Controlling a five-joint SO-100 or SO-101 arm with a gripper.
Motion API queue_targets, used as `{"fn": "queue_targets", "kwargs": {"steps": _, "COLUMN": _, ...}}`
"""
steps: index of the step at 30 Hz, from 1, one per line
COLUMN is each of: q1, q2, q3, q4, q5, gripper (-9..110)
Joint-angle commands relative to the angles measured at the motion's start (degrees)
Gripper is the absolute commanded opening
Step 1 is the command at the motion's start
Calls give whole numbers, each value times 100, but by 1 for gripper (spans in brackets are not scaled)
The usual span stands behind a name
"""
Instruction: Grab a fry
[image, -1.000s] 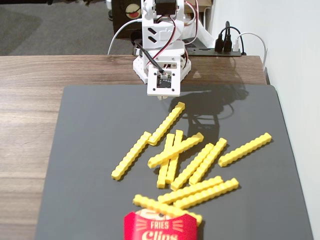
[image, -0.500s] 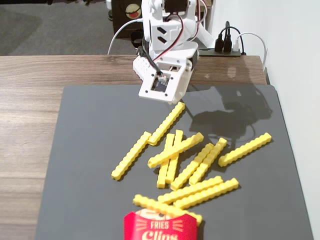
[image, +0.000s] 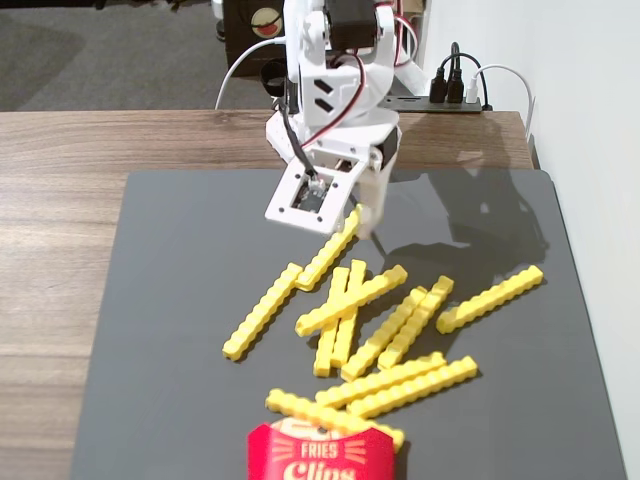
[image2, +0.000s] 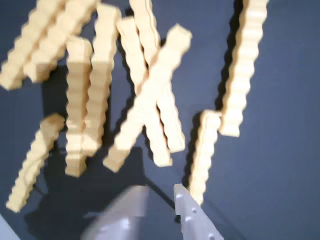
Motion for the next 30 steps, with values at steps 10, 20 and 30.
{"fn": "queue_targets", "kwargs": {"steps": 10, "q1": 255, "q2": -1547, "q3": -765, "q4": -870, "q5": 114, "gripper": 21}}
{"fn": "queue_targets", "kwargs": {"steps": 20, "q1": 193, "q2": -2004, "q3": -861, "q4": -1248, "q5": 158, "gripper": 21}}
{"fn": "queue_targets", "kwargs": {"steps": 30, "q1": 35, "q2": -2382, "q3": -861, "q4": -1485, "q5": 211, "gripper": 18}}
